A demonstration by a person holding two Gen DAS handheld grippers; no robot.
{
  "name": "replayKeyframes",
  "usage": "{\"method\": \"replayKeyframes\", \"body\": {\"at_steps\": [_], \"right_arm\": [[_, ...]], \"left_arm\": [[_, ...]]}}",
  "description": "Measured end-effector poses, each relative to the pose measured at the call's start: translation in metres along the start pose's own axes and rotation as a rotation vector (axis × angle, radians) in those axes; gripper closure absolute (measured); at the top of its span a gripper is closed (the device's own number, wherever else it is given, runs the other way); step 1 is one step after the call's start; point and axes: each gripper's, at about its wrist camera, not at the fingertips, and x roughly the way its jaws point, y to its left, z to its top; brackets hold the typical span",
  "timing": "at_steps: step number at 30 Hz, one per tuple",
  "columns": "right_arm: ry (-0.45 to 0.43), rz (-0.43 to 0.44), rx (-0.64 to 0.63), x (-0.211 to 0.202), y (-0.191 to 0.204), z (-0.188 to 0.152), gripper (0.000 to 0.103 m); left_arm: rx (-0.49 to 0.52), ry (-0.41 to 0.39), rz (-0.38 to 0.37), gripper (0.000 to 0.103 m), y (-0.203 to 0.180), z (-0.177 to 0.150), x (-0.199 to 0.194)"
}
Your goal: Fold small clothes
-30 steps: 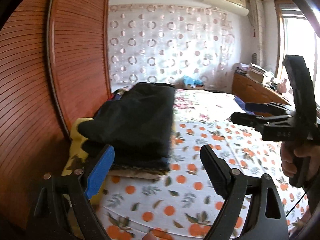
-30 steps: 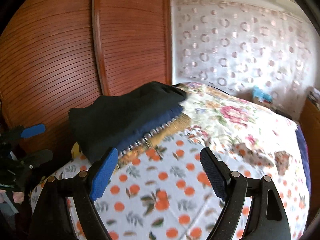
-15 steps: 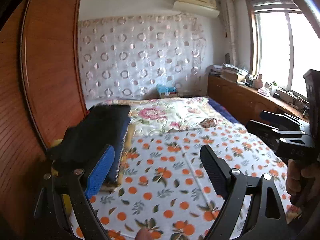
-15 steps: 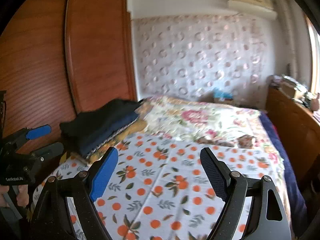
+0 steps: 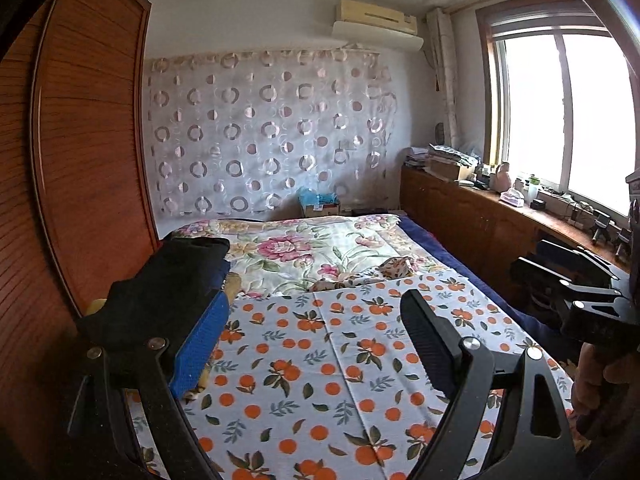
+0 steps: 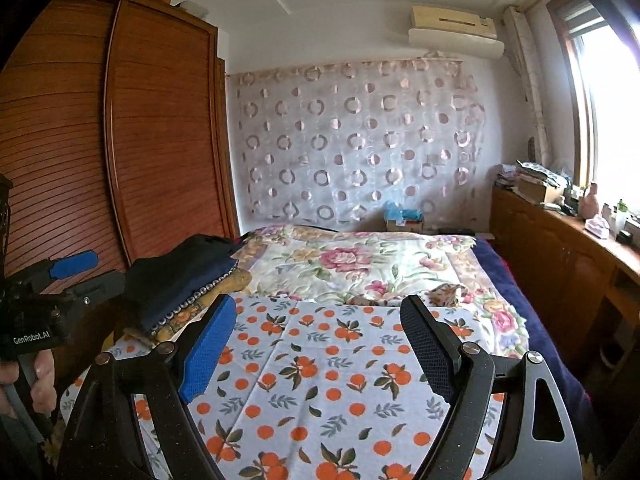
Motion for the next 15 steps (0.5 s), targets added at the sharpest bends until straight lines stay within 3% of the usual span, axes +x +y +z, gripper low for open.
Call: {"method": "replayKeyframes", "body": {"at_steps": [15], "right_arm": [[-0.002, -0.004, -0.001, 0.0084, -0.0012, -0.0071, 0.018]], "left_arm": [[0.008, 0.002, 0.012, 0.015, -0.0027, -0.0029, 0.0028]]}}
